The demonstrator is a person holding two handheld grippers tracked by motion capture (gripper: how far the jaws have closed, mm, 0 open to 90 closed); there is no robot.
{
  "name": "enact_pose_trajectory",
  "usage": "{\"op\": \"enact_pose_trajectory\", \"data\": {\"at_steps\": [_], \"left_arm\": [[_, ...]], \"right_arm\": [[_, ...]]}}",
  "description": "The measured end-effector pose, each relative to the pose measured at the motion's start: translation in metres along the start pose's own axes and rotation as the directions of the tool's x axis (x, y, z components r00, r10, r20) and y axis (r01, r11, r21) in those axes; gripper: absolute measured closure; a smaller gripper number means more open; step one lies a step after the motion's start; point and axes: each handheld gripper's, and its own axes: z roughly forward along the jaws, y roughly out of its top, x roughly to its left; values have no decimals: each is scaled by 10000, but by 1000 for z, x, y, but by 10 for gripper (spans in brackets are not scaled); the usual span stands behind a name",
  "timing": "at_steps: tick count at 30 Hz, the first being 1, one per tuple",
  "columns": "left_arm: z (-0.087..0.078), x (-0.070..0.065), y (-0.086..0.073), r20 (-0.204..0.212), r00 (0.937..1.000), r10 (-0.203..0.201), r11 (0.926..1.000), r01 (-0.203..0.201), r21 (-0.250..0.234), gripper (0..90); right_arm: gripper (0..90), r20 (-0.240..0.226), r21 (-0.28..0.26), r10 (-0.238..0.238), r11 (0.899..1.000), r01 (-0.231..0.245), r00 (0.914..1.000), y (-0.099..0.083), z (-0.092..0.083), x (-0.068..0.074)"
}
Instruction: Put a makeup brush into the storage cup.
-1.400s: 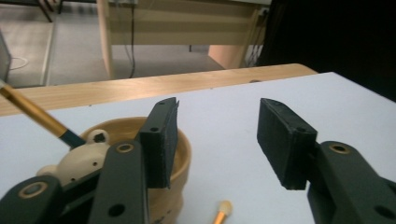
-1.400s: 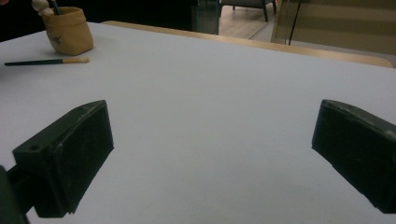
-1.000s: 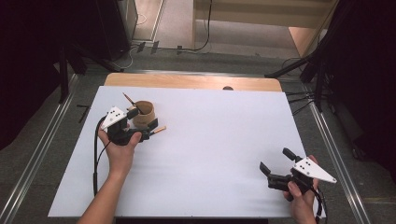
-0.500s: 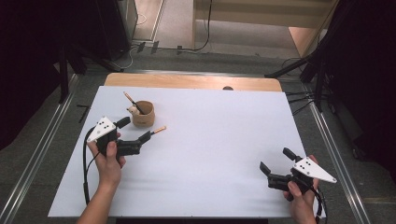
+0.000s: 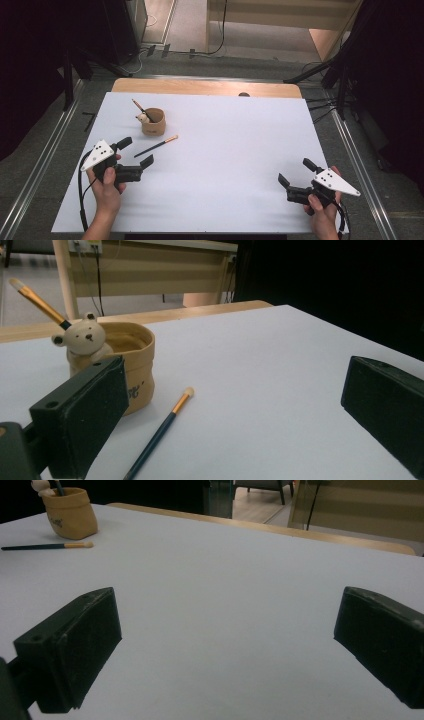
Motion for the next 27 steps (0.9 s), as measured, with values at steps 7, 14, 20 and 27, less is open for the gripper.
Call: {"op": "enact_pose_trajectory", "data": {"at_steps": [7,14,20,27], "left_arm": [[-29,2,-11,-260,9997,6,9999,-8,-107,0],[-47,4,-20,-492,9987,164,9998,-159,97,0],[-61,7,-27,-617,9979,190,9998,-185,96,0],[-73,15,-33,-923,9957,-25,9998,41,176,0]], "right_arm": [[0,45,-29,12,10000,-12,10000,0,-1,-2],[0,147,-42,59,10000,-59,9999,0,-3,-5],[0,210,-50,47,10000,-46,9998,0,-3,-6],[0,292,-40,55,10000,-53,9996,-1,-4,-7]]}}
